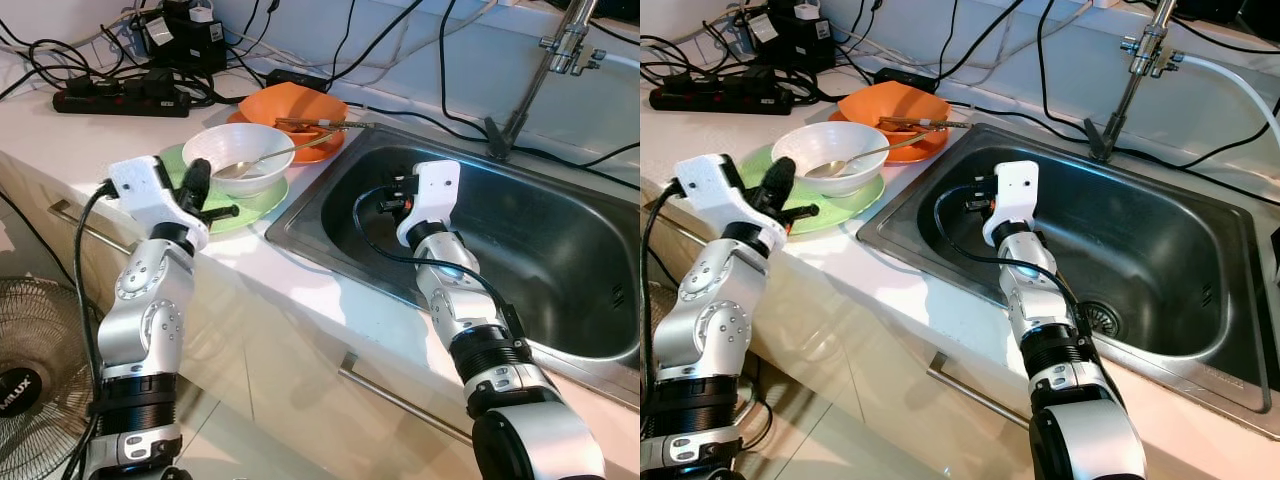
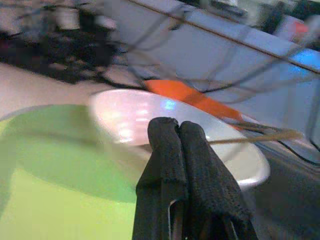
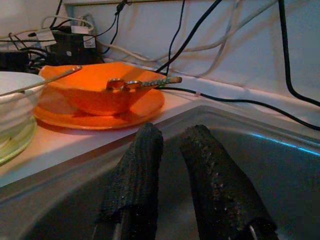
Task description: Kitchen organization
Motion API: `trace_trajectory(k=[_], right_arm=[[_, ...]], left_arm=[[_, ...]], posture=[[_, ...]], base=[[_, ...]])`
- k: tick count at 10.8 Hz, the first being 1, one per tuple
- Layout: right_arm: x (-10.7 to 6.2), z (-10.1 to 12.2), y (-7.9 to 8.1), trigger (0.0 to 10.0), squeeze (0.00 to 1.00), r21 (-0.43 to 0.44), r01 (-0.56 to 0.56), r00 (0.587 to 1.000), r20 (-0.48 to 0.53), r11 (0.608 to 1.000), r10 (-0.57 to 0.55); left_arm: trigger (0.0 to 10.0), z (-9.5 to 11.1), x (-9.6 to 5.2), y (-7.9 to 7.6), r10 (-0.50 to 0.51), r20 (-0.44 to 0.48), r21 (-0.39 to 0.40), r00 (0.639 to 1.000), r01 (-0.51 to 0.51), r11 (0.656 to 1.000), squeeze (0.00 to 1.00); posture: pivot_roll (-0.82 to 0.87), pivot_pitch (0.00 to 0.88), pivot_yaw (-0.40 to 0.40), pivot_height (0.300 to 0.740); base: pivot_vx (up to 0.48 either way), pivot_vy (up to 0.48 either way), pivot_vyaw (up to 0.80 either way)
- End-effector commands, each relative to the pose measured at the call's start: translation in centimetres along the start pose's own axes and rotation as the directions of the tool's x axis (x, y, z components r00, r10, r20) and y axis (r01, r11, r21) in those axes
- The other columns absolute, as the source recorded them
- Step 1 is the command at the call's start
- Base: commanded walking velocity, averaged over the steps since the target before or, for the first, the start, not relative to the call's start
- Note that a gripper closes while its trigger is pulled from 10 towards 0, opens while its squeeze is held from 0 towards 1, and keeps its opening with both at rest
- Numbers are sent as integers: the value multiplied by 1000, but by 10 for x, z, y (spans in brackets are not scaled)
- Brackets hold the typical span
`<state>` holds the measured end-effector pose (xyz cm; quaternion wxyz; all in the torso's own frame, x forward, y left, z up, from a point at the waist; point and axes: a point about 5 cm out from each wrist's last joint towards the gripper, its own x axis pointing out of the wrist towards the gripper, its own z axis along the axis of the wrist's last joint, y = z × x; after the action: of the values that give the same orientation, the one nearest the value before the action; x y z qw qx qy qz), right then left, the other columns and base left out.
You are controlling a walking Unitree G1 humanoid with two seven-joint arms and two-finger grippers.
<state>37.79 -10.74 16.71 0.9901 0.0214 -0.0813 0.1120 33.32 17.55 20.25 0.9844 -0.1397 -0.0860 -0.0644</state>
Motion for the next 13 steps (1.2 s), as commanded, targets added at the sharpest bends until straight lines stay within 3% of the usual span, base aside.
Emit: trace_trajectory(k=[1, 3, 6, 10, 13], right_arm=[[4, 8, -3, 10000, 0, 7, 9, 1000, 30, 1000, -9], [3, 7, -2, 10000, 0, 8, 11, 1000, 29, 1000, -11], [2, 7, -4, 10000, 0, 6, 16, 999, 30, 1000, -16], [2, 8, -6, 10000, 0, 5, 22, 999, 32, 1000, -22], [3, 7, -5, 10000, 0, 7, 18, 999, 28, 1000, -18]], left_arm=[[10000, 2, 1, -17, -89, -1, 32, 996, 89, 996, 0], [10000, -17, 6, -27, -138, -58, 31, 989, 140, 990, 0], [10000, -33, 12, -15, -86, -103, -8, 991, 86, 996, 0], [10000, -21, 11, -2, -32, -54, 10, 998, 33, 999, 0], [10000, -14, 2, 10, 25, -34, 16, 999, -24, 1000, 0]], posture=[[245, 23, -83, 740], [238, 23, -80, 740], [228, 24, -77, 740], [236, 23, -82, 740], [242, 24, -84, 740]], base=[[0, 0, 0], [0, 0, 0], [0, 0, 0], [0, 0, 0], [0, 0, 0]])
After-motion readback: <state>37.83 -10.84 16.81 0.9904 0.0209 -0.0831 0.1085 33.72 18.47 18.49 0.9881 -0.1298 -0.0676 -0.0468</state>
